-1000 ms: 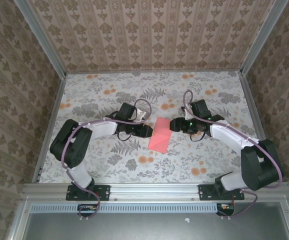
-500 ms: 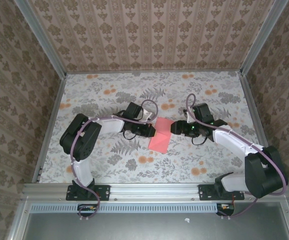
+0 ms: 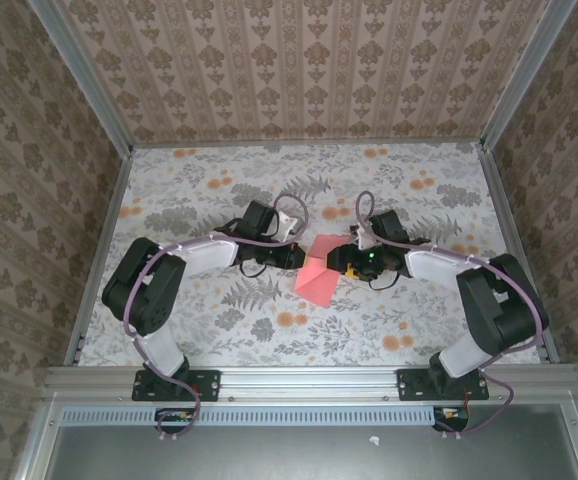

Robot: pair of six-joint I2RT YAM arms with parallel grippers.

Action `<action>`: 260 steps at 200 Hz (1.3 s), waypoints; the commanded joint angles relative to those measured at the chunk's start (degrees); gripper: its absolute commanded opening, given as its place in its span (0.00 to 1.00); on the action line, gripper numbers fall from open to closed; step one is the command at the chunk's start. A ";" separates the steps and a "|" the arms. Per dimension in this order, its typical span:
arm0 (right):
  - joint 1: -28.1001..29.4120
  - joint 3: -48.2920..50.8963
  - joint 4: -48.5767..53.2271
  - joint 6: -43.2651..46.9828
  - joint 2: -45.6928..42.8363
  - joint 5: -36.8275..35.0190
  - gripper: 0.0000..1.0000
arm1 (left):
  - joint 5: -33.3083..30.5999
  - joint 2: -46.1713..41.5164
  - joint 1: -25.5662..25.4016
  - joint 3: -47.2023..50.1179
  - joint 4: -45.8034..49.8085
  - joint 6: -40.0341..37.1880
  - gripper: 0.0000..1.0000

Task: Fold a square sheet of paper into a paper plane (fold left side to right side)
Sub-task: Turn over the paper at the center of the table.

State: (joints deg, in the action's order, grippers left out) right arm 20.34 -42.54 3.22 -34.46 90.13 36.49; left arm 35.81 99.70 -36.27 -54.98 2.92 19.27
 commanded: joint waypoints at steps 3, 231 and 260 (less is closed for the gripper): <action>1.14 -1.68 -6.92 -4.51 4.42 4.04 0.60 | -0.39 -1.00 0.42 0.79 -0.21 -1.00 0.07; -1.31 -22.03 -13.86 7.21 -6.52 30.66 0.00 | 18.19 -30.00 14.23 11.09 -38.34 30.49 1.00; 0.61 -23.64 -14.47 7.03 -6.19 31.35 0.00 | 19.12 -27.54 11.78 8.71 -38.92 30.72 1.00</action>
State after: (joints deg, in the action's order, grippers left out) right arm 19.33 -63.96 -12.10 -29.12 83.57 64.16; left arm 51.64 70.30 -22.72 -43.18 -31.40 47.68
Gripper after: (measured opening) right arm 0.049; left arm 0.997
